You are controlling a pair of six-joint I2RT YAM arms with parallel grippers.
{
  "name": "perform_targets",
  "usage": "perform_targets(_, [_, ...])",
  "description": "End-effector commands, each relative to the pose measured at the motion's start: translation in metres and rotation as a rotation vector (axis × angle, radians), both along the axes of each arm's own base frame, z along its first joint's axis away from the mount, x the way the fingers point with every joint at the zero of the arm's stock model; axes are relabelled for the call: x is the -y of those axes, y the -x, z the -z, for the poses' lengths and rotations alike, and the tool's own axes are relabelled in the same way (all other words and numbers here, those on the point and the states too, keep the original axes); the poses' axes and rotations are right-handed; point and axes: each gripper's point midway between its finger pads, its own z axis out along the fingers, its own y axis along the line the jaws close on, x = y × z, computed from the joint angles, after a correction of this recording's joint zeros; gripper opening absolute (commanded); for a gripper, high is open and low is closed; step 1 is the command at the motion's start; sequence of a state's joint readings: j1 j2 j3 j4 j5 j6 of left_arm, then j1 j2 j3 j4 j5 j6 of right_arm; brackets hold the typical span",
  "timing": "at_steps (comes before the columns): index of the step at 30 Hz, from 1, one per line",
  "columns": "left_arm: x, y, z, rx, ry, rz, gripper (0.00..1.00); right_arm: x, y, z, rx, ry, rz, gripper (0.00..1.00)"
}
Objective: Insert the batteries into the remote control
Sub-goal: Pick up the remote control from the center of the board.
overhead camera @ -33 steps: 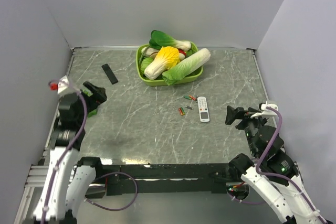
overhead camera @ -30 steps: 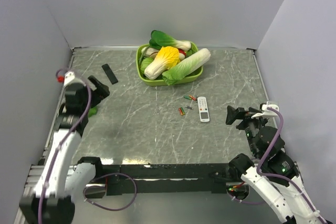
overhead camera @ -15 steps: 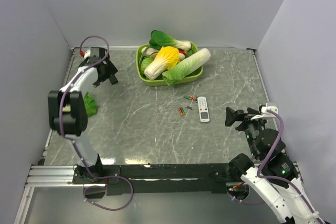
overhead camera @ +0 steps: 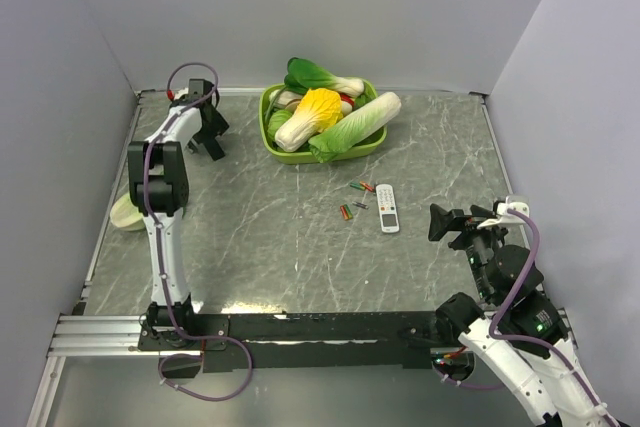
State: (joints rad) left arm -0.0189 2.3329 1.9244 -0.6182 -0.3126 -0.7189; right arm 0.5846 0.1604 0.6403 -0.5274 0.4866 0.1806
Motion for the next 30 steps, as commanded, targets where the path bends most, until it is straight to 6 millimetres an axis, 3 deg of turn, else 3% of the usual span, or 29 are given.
perform_targets(1, [0.002, -0.009, 0.012, -0.026, 0.031, 0.01, 0.86, -0.001, -0.002, -0.001, -0.002, 0.023, -0.001, 1.0])
perform_targets(5, [0.005, -0.004, 0.029, -0.076, 0.046, 0.024, 0.79, -0.002, -0.002, -0.001, -0.004, 0.018, -0.006, 1.0])
perform_targets(9, [0.003, 0.011, 0.043, -0.139, 0.031, 0.031, 0.65, -0.004, -0.001, -0.001, -0.008, 0.011, -0.02, 1.0])
perform_targets(11, [0.001, 0.021, 0.051, -0.181, 0.014, 0.042, 0.64, -0.006, -0.002, 0.0, -0.014, 0.011, -0.026, 1.0])
perform_targets(16, [0.007, 0.052, 0.063, -0.281, -0.001, 0.08, 0.42, -0.016, -0.002, 0.002, -0.035, -0.002, -0.072, 1.0])
perform_targets(18, [0.017, 0.056, 0.049, -0.256, 0.005, 0.113, 0.39, -0.023, -0.003, 0.001, -0.043, -0.007, -0.105, 1.0])
perform_targets(20, [0.023, 0.07, 0.052, -0.264, 0.009, 0.13, 0.38, -0.029, -0.004, 0.004, -0.075, -0.001, -0.127, 1.0])
perform_targets(21, [0.03, 0.071, 0.039, -0.236, 0.025, 0.146, 0.38, -0.033, -0.004, 0.002, -0.083, -0.01, -0.144, 1.0])
perform_targets(22, [0.032, 0.087, 0.045, -0.265, 0.036, 0.152, 0.37, -0.04, -0.004, 0.006, -0.11, -0.005, -0.174, 1.0])
perform_targets(23, [0.036, 0.088, 0.043, -0.245, 0.046, 0.159, 0.34, -0.045, -0.004, 0.008, -0.125, -0.014, -0.191, 1.0])
perform_targets(24, [0.042, 0.089, 0.028, -0.204, 0.073, 0.172, 0.33, -0.05, -0.004, 0.008, -0.134, -0.018, -0.212, 1.0])
perform_targets(25, [0.046, 0.105, 0.034, -0.22, 0.093, 0.176, 0.33, -0.059, -0.005, 0.011, -0.157, -0.019, -0.253, 1.0])
perform_targets(26, [0.051, 0.104, 0.029, -0.185, 0.11, 0.184, 0.32, -0.064, -0.005, 0.01, -0.158, -0.022, -0.273, 1.0])
perform_targets(27, [0.055, 0.104, 0.01, -0.132, 0.127, 0.192, 0.29, -0.07, -0.006, 0.011, -0.167, -0.026, -0.298, 1.0])
perform_targets(28, [0.062, 0.118, 0.015, -0.143, 0.161, 0.198, 0.28, -0.075, -0.008, 0.015, -0.189, -0.023, -0.316, 1.0])
perform_targets(30, [0.072, 0.127, -0.003, -0.072, 0.199, 0.215, 0.28, -0.088, -0.009, 0.016, -0.203, -0.04, -0.37, 1.0])
